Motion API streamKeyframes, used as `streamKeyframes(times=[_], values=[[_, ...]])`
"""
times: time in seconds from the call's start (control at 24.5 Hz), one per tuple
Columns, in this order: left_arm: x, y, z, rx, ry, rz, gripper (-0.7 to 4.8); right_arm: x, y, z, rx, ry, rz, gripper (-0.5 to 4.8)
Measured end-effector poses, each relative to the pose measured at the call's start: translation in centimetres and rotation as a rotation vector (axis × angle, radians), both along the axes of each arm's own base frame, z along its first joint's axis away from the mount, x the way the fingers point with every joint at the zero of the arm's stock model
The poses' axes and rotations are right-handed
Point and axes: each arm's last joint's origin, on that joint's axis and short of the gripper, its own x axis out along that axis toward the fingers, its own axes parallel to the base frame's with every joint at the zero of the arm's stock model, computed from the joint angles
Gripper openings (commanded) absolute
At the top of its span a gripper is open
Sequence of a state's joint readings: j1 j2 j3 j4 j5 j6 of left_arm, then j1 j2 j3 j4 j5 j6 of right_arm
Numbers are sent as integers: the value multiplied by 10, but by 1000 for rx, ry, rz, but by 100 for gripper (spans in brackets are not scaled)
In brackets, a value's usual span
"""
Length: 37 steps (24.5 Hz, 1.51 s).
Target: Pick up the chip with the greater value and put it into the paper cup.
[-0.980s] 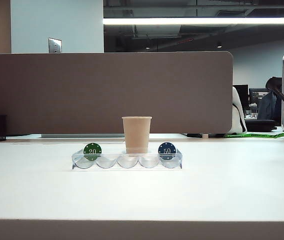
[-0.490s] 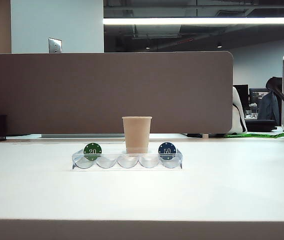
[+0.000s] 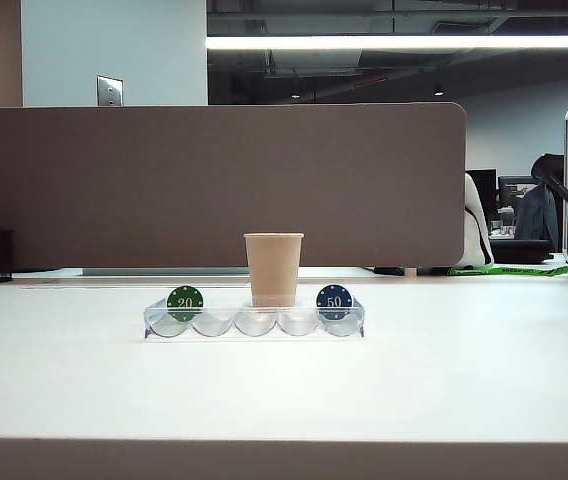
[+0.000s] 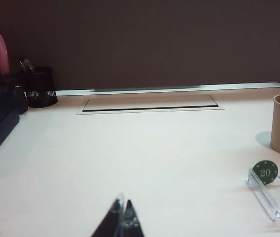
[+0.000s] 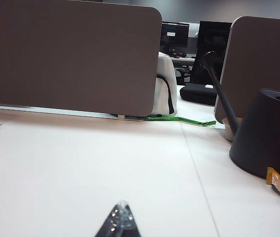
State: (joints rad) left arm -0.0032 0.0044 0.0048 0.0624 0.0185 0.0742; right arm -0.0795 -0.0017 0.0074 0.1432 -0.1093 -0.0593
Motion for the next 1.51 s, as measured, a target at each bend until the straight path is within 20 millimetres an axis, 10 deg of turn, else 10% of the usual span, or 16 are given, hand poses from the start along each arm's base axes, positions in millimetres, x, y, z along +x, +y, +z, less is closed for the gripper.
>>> streamKeyframes(times=[1.51], values=[[0,0,-3,-54,31,-3,-5,1,3,-5,52,59,69,-5]])
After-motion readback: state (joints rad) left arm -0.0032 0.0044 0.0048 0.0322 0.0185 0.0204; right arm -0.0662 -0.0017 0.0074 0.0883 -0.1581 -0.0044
